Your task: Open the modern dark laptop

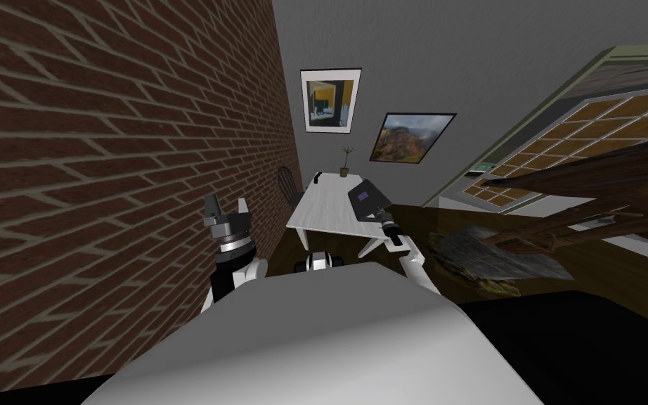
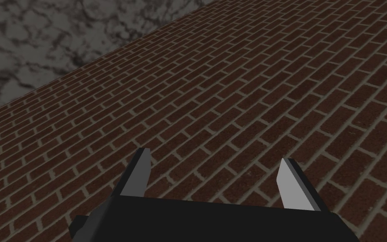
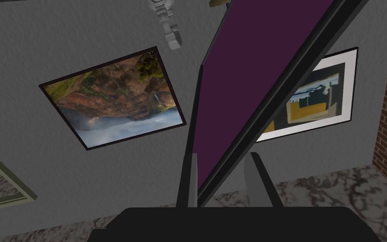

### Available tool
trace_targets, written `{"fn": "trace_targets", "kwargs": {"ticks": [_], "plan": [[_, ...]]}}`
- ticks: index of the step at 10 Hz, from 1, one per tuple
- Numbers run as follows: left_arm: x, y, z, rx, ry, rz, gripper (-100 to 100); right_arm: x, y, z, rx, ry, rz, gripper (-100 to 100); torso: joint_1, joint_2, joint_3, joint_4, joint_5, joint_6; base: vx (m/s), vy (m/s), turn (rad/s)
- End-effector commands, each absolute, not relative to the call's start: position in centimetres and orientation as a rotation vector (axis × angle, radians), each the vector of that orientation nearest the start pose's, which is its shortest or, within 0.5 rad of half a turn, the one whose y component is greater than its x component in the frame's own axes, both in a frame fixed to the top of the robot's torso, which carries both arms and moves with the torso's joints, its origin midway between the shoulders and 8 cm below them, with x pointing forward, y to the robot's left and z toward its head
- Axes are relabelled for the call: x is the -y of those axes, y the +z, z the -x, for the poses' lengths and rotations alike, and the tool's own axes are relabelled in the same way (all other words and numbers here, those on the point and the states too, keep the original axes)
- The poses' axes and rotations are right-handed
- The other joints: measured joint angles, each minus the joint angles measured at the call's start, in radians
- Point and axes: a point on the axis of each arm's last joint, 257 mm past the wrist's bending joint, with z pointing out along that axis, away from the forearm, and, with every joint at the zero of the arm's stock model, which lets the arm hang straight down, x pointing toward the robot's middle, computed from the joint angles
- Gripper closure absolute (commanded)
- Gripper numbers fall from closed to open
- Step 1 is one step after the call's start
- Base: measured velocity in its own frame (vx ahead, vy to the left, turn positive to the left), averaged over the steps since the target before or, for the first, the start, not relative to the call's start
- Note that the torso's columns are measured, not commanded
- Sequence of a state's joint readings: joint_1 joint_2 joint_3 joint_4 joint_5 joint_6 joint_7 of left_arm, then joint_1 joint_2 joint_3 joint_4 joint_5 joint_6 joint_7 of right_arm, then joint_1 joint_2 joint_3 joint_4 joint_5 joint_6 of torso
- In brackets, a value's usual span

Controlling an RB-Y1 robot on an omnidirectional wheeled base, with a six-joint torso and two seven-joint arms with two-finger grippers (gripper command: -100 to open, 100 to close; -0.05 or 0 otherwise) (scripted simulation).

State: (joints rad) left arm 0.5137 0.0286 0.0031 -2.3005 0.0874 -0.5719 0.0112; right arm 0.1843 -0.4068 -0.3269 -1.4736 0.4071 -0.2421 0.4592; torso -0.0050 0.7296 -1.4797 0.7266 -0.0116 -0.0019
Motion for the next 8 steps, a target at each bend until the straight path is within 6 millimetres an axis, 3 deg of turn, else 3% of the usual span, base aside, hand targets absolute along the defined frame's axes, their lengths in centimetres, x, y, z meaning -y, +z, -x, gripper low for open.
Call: {"fn": "trace_targets", "kwargs": {"ticks": [1, 4, 5, 6, 7, 8], "plan": [[-28.7, 4.3, -32.5, -0.521, -1.378, 0.631, 0, 49.2, -24.9, -45.3, -1.509, 0.095, -0.432, 100, 0.001, 0.000, 0.000, 0.000, 0.000, -0.001, -0.003, -0.062, -0.035], [-28.7, 4.3, -32.5, -0.521, -1.378, 0.631, 0, 47.9, -26.5, -45.4, -1.496, 0.164, -0.493, 100, 0.008, 0.000, 0.000, 0.002, 0.004, -0.005, -0.007, -0.034, -0.024], [-28.7, 4.3, -32.5, -0.521, -1.378, 0.631, 0, 49.1, -25.3, -45.5, -1.482, 0.132, -0.472, 100, 0.008, 0.001, 0.000, 0.003, 0.004, -0.006, -0.005, -0.030, -0.029], [-28.7, 4.3, -32.5, -0.521, -1.378, 0.631, 0, 47.5, -27.4, -45.1, -1.470, 0.213, -0.535, 100, 0.008, 0.002, 0.000, 0.006, 0.009, -0.004, 0.011, -0.071, -0.056], [-28.7, 4.3, -32.5, -0.521, -1.378, 0.631, 0, 49.4, -25.2, -45.8, -1.470, 0.167, -0.516, -100, 0.004, 0.002, 0.000, 0.007, 0.009, -0.002, -0.027, -0.031, 0.055], [-28.7, 4.3, -32.5, -0.521, -1.378, 0.631, 0, 49.4, -25.2, -45.8, -1.470, 0.167, -0.516, -100, 0.006, 0.006, 0.002, 0.010, 0.011, 0.000, -0.044, 0.028, 0.042]]}}
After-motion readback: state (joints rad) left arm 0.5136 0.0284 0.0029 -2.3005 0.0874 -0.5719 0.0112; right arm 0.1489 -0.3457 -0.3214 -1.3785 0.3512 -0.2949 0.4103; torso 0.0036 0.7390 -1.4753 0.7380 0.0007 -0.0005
